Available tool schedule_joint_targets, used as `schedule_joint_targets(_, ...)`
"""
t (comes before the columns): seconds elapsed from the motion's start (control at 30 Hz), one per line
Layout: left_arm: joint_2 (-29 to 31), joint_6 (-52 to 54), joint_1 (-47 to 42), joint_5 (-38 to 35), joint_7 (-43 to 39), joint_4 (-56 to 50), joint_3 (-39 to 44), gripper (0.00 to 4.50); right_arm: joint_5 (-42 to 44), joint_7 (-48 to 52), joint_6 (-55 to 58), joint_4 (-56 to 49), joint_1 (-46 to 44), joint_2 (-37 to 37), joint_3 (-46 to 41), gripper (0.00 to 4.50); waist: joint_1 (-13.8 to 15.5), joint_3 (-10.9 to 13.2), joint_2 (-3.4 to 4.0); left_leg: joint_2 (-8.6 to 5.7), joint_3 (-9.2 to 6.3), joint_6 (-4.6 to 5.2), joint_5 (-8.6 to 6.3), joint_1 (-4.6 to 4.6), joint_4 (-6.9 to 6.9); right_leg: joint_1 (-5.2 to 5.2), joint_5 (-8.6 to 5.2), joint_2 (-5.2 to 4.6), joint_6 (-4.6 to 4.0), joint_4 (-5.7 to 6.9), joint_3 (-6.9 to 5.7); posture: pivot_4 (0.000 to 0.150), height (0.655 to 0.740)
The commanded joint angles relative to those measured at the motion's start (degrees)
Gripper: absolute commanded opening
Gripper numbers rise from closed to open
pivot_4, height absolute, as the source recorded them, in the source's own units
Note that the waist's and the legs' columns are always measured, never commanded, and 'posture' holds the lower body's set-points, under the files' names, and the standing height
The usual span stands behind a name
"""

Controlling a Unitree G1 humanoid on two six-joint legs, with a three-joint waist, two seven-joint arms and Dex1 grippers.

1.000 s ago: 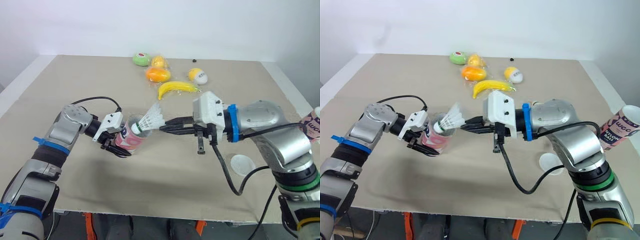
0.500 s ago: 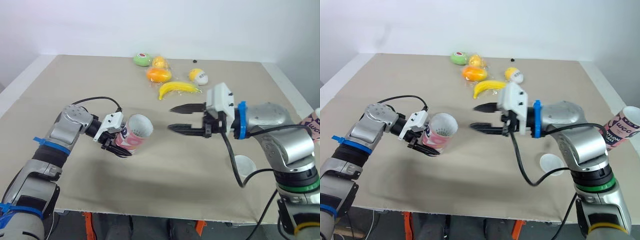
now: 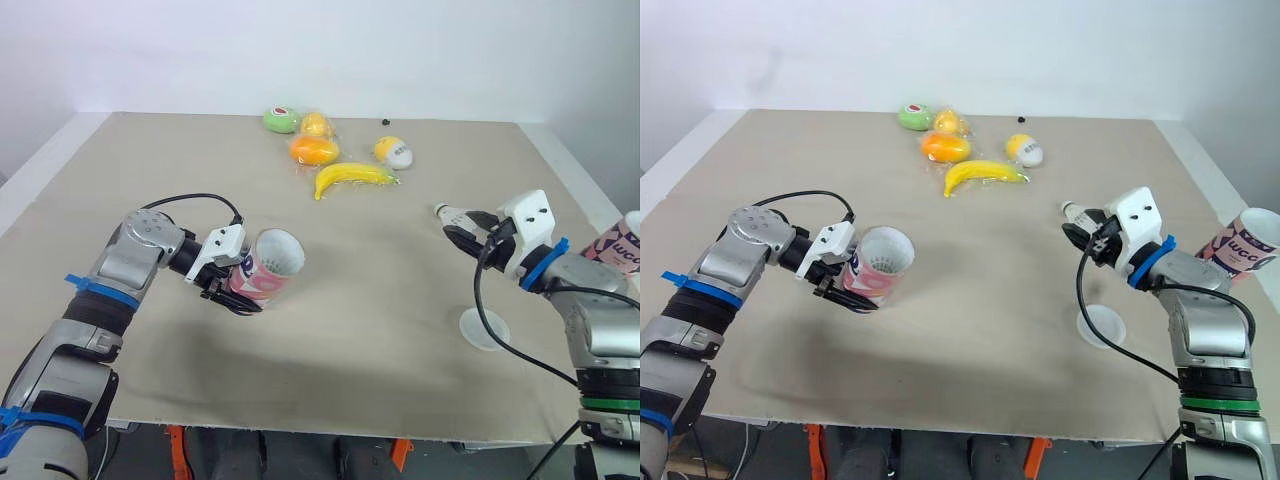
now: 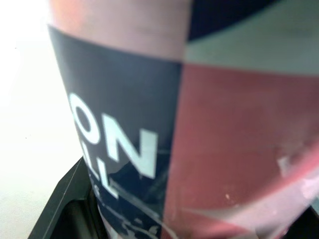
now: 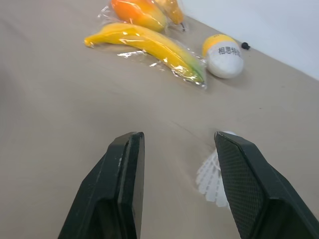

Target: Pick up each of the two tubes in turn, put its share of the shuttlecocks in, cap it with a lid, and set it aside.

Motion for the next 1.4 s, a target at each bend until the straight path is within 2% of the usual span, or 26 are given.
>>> schedule_joint_targets(0.03, -0.6, -0.6, 0.3, 0.6, -0.1, -0.1, -0.7, 3.00, -1.8, -0.9, -2.6, 7.3, -2.6, 1.7, 1.2, 2.45, 0.0, 0.0, 0.00, 0.00, 0.00, 0.00, 0.00, 0.00, 0.01, 0.00, 0.00, 0.00, 0.00, 0.00, 0.00, 0.150, 0.7400)
schedule_joint_targets(0.23, 0.1, 0.0, 1.1, 0.4, -0.1, -1.2, -0.2, 3.00, -3.5, -1.5, -5.9, 17.1, -5.6, 2.6, 1.3, 2.45, 0.0, 0.0, 0.02, -0.06, 0.00, 0.00, 0.00, -0.02, -0.01, 0.00, 0.02, -0.04, -0.03, 0.00, 0.01, 0.150, 0.7400)
schedule_joint_targets(0.53, 0.3, 0.7, 1.3, 0.3, -0.1, -1.8, -0.2, 3.00, -5.4, -1.4, -8.9, 25.4, -10.2, 4.2, 2.7, 2.45, -0.1, 0.0, 0.02, -0.06, -0.01, 0.01, 0.00, 0.01, -0.02, 0.01, 0.01, -0.03, -0.02, 0.00, 0.01, 0.150, 0.7400)
schedule_joint_targets(0.8, -0.2, 0.9, 1.2, 0.3, -0.1, -1.7, -0.2, 3.00, -9.1, -2.1, -10.7, 37.2, -19.1, 5.2, 5.6, 2.45, -0.1, 0.0, 0.03, -0.06, 0.00, 0.00, 0.00, 0.01, -0.03, 0.00, 0.10, -0.04, -0.16, 0.00, 0.02, 0.150, 0.7400)
schedule_joint_targets(1.1, -0.1, 1.6, 2.1, 0.3, 0.2, -2.8, 0.4, 3.00, -15.5, -8.3, -14.7, 52.0, -29.6, 6.8, 9.3, 2.45, -0.1, 0.0, 0.04, -0.10, 0.01, 0.00, 0.00, 0.01, -0.06, -0.01, 0.16, -0.07, -0.28, -0.01, 0.02, 0.150, 0.7400)
schedule_joint_targets(1.2, 0.1, 1.9, 2.5, 0.4, 0.4, -3.3, 0.6, 3.00, -15.3, -8.7, -15.7, 54.7, -31.2, 7.2, 8.8, 1.64, -0.1, 0.0, 0.04, -0.11, 0.01, 0.00, 0.00, 0.01, -0.07, -0.01, 0.15, -0.08, -0.29, -0.01, 0.02, 0.150, 0.7400)
schedule_joint_targets(1.23, 0.2, 2.0, 2.7, 0.4, 0.5, -3.5, 0.7, 3.00, -15.4, -8.7, -16.0, 55.0, -31.4, 7.2, 8.9, 1.10, -0.1, 0.0, 0.04, -0.11, 0.00, 0.00, 0.00, 0.01, -0.08, -0.01, 0.15, -0.08, -0.29, -0.01, 0.02, 0.150, 0.7400)
schedule_joint_targets(1.33, 0.4, 2.4, 3.2, 0.3, 0.5, -4.3, 1.1, 3.00, -15.4, -8.0, -16.6, 54.7, -31.0, 7.1, 8.9, 0.02, -0.2, 0.0, 0.04, -0.11, 0.00, 0.00, 0.00, 0.01, -0.08, -0.01, 0.15, -0.08, -0.29, -0.01, 0.02, 0.150, 0.7400)
schedule_joint_targets(1.4, 0.6, 2.6, 3.5, 0.4, 0.5, -4.7, 1.3, 3.00, -15.3, -7.6, -16.8, 54.1, -30.5, 7.0, 8.8, 0.02, -0.2, 0.0, 0.04, -0.11, 0.00, 0.00, 0.00, 0.02, -0.08, -0.01, 0.15, -0.08, -0.29, -0.01, 0.02, 0.150, 0.7400)
